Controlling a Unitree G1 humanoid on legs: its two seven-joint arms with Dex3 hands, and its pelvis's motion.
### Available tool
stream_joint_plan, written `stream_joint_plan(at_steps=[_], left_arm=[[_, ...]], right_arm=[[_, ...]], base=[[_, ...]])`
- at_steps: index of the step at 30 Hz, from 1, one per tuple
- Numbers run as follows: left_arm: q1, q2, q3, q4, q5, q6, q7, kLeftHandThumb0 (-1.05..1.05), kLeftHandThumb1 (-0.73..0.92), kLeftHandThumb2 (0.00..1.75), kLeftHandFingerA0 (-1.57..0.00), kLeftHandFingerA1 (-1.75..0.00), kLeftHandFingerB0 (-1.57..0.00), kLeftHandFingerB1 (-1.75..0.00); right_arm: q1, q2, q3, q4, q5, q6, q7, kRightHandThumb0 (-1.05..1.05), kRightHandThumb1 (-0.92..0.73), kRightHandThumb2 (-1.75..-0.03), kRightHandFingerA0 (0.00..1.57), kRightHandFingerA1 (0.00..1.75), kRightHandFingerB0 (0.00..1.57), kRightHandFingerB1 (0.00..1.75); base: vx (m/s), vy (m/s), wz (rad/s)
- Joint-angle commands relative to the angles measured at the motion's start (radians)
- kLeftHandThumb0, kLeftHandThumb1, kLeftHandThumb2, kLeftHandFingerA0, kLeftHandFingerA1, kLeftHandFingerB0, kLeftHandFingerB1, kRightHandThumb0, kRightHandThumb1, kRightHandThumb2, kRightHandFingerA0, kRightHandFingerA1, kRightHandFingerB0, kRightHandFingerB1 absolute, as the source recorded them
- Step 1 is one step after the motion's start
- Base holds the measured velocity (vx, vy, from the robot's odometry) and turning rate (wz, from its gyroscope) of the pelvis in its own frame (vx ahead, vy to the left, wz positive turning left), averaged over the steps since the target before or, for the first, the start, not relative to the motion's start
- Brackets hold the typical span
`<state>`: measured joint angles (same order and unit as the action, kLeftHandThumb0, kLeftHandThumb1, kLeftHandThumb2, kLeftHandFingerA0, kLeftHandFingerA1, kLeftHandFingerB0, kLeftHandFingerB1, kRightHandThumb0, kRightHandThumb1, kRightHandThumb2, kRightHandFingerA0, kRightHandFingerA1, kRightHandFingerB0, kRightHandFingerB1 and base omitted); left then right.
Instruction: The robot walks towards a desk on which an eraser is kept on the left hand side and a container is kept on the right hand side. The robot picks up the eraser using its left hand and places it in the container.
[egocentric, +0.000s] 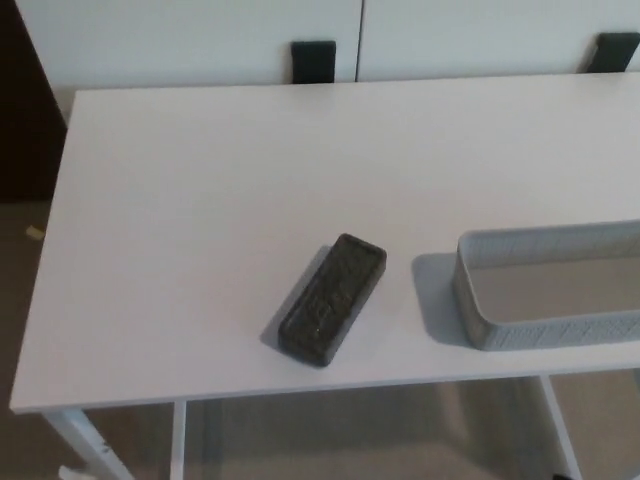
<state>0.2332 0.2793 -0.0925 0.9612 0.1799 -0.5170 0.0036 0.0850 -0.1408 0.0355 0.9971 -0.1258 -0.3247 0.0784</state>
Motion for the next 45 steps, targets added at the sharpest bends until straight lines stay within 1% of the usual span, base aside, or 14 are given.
stream_joint_plan(at_steps=[1,14,16,17,18,19,20,21,24,37,38,39,40,45], left_arm=[[0.015,0.003,0.014,-0.032,-0.022,-0.013,-0.036,-0.18,0.50,0.57,-0.25,-0.44,-0.17,-0.34],[0.055,0.029,-0.032,-0.106,0.086,-0.064,0.018,-0.29,0.48,0.55,-0.33,-0.47,-0.20,-0.34],[0.086,0.041,-0.078,-0.199,0.134,-0.073,0.030,-0.40,0.38,0.64,-0.33,-0.52,-0.21,-0.41],[0.099,0.037,-0.095,-0.236,0.147,-0.078,0.039,-0.28,0.27,0.82,-0.31,-0.60,-0.13,-0.51],[0.105,0.034,-0.103,-0.248,0.149,-0.087,0.044,-0.40,0.43,0.53,-0.38,-0.49,-0.27,-0.34],[0.105,0.031,-0.110,-0.243,0.143,-0.102,0.044,-0.31,0.27,0.83,-0.31,-0.62,-0.13,-0.51],[0.107,0.034,-0.109,-0.238,0.136,-0.096,0.042,-0.31,0.28,0.83,-0.30,-0.61,-0.12,-0.51],[0.104,0.036,-0.105,-0.222,0.128,-0.088,0.040,-0.43,0.37,0.68,-0.31,-0.56,-0.17,-0.44],[0.089,0.037,-0.093,-0.201,0.114,-0.063,0.035,-0.35,0.43,0.62,-0.29,-0.52,-0.18,-0.41],[0.024,0.041,0.037,-0.127,0.000,-0.004,-0.055,-0.35,0.46,0.63,-0.25,-0.47,-0.18,-0.39],[0.021,0.045,0.039,-0.123,0.006,-0.004,-0.051,-0.37,0.45,0.65,-0.25,-0.47,-0.17,-0.40],[0.018,0.045,0.041,-0.118,0.008,-0.005,-0.051,-0.38,0.45,0.65,-0.25,-0.48,-0.17,-0.40],[0.017,0.046,0.044,-0.113,0.010,-0.009,-0.053,-0.33,0.51,0.55,-0.28,-0.45,-0.19,-0.34],[0.010,0.043,0.048,-0.108,0.011,-0.006,-0.058,-0.35,0.45,0.63,-0.26,-0.47,-0.18,-0.39]], right_arm=[[0.000,-0.009,-0.002,-0.003,-0.001,-0.007,-0.011,-0.16,-0.51,-0.70,0.06,0.43,0.05,0.16],[-0.011,-0.007,0.001,-0.003,-0.007,0.006,-0.016,-0.17,-0.57,-0.58,0.08,0.40,0.00,0.26],[-0.018,-0.007,0.000,0.008,-0.006,-0.002,-0.015,-0.16,-0.57,-0.58,0.08,0.40,0.00,0.26],[-0.021,-0.007,-0.003,0.012,-0.001,0.002,-0.009,-0.16,-0.57,-0.58,0.07,0.39,0.00,0.26],[-0.022,-0.004,-0.005,0.010,0.004,0.006,-0.005,-0.12,-0.57,-0.60,0.06,0.37,0.01,0.21],[-0.022,-0.003,-0.004,0.008,0.001,0.006,-0.011,-0.14,-0.57,-0.58,0.07,0.38,0.00,0.25],[-0.022,-0.001,-0.001,0.010,-0.005,0.004,-0.020,-0.12,-0.57,-0.59,0.07,0.40,0.01,0.24],[-0.018,-0.001,0.002,0.008,-0.009,0.005,-0.025,-0.13,-0.56,-0.58,0.07,0.40,0.02,0.23],[-0.020,-0.001,0.004,0.007,-0.012,0.008,-0.031,-0.18,-0.58,-0.57,0.08,0.41,0.00,0.26],[-0.034,0.019,0.017,0.016,-0.025,0.001,-0.055,-0.15,-0.54,-0.59,0.10,0.44,0.04,0.23],[-0.036,0.021,0.020,0.015,-0.028,0.011,-0.059,-0.17,-0.39,-0.84,0.03,0.49,0.00,0.38],[-0.038,0.021,0.022,0.017,-0.029,0.013,-0.059,-0.15,-0.56,-0.59,0.11,0.42,0.03,0.24],[-0.038,0.023,0.022,0.018,-0.026,0.013,-0.058,-0.17,-0.57,-0.56,0.11,0.41,0.01,0.28],[-0.044,0.026,0.014,0.025,-0.014,0.008,-0.042,-0.14,-0.57,-0.56,0.08,0.40,0.00,0.27]], base=[[0.00,0.000,0.00],[-0.03,-0.240,0.01],[0.01,-0.115,0.00],[0.00,0.000,0.00],[0.00,0.000,0.00],[0.00,0.000,0.00],[0.00,0.000,0.00],[0.03,0.050,-0.08],[0.09,0.054,0.29],[-0.01,-0.132,0.03],[-0.10,-0.464,0.14],[-0.10,-0.434,-0.13],[-0.07,-0.323,-0.01],[-0.02,-0.079,-0.02]])
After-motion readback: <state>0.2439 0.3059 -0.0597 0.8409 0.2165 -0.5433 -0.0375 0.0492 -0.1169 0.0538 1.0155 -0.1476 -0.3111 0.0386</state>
